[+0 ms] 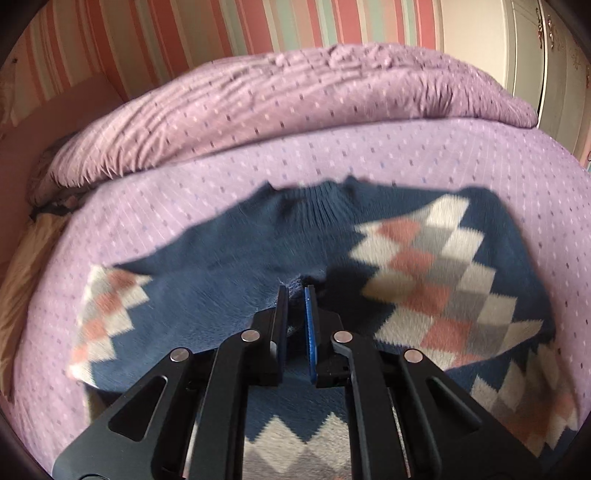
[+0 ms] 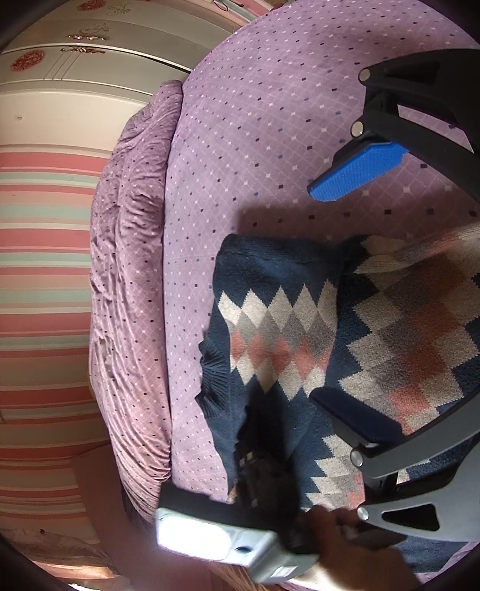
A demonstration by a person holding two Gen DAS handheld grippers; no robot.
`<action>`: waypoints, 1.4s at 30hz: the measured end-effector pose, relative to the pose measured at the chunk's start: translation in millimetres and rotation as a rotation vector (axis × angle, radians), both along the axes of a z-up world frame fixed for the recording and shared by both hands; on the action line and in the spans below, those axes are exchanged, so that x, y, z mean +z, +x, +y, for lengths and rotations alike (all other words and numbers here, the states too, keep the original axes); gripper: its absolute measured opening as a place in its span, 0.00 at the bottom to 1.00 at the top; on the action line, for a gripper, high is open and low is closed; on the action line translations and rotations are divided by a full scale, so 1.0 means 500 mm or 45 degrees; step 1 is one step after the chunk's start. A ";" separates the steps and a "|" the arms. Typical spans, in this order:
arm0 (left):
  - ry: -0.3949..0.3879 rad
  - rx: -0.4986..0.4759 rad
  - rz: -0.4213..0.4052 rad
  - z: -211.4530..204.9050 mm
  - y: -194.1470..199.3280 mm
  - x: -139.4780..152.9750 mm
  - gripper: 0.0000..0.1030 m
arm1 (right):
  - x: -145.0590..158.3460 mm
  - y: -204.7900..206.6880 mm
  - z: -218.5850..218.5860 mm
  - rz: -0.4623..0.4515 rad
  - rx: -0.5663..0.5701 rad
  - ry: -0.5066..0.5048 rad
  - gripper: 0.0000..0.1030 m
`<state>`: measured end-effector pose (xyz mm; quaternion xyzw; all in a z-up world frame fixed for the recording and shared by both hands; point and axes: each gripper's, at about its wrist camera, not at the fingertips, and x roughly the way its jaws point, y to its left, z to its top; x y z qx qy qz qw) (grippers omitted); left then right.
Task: Fold small clothes
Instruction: 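Lay the held sleeve across the sweater body and open the left gripper, then grasp the side edge of the sweater body with the right gripper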
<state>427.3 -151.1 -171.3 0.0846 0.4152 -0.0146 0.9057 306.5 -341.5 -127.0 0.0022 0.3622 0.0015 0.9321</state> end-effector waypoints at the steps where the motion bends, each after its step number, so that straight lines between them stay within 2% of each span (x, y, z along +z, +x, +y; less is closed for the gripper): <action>1: 0.002 0.010 0.015 0.003 -0.002 -0.013 0.12 | -0.004 0.003 0.002 0.007 0.002 0.000 0.98; 2: 0.006 0.014 0.015 0.006 -0.004 -0.017 0.14 | -0.010 0.008 0.005 0.016 0.008 0.005 0.98; 3: 0.019 0.019 -0.001 0.008 -0.010 -0.019 0.28 | -0.012 0.010 0.007 0.018 0.009 0.006 0.98; 4: 0.020 0.017 -0.020 0.012 -0.016 -0.016 0.54 | -0.016 0.014 0.010 0.023 0.011 0.005 0.98; 6: 0.020 0.018 -0.077 0.019 -0.030 0.000 0.78 | -0.019 0.022 0.016 0.028 0.014 0.004 0.98; 10: 0.033 0.005 -0.161 0.056 -0.058 0.041 0.86 | -0.019 0.035 0.030 0.030 0.002 0.023 0.98; 15: 0.153 0.010 -0.251 0.124 -0.078 0.069 0.90 | -0.021 0.059 0.077 0.043 0.027 0.049 0.98; 21: 0.191 0.117 -0.222 0.272 -0.081 0.052 0.90 | -0.034 0.095 0.160 0.085 0.072 0.123 0.98; 26: 0.201 0.191 -0.192 0.373 -0.087 0.023 0.90 | -0.060 0.142 0.223 0.169 0.089 0.261 0.98; 29: 0.208 0.200 -0.182 0.408 -0.093 0.009 0.90 | -0.086 0.171 0.252 0.247 0.107 0.367 0.97; 31: 0.206 0.206 -0.177 0.425 -0.097 0.001 0.90 | -0.106 0.193 0.275 0.302 0.119 0.416 0.88; 36: 0.198 0.223 -0.171 0.458 -0.103 -0.015 0.90 | -0.151 0.231 0.308 0.413 0.117 0.471 0.84; 40: 0.194 0.232 -0.179 0.474 -0.106 -0.017 0.90 | -0.179 0.255 0.324 0.473 0.115 0.471 0.71; 42: 0.194 0.231 -0.178 0.479 -0.106 -0.019 0.90 | -0.188 0.264 0.329 0.491 0.119 0.481 0.60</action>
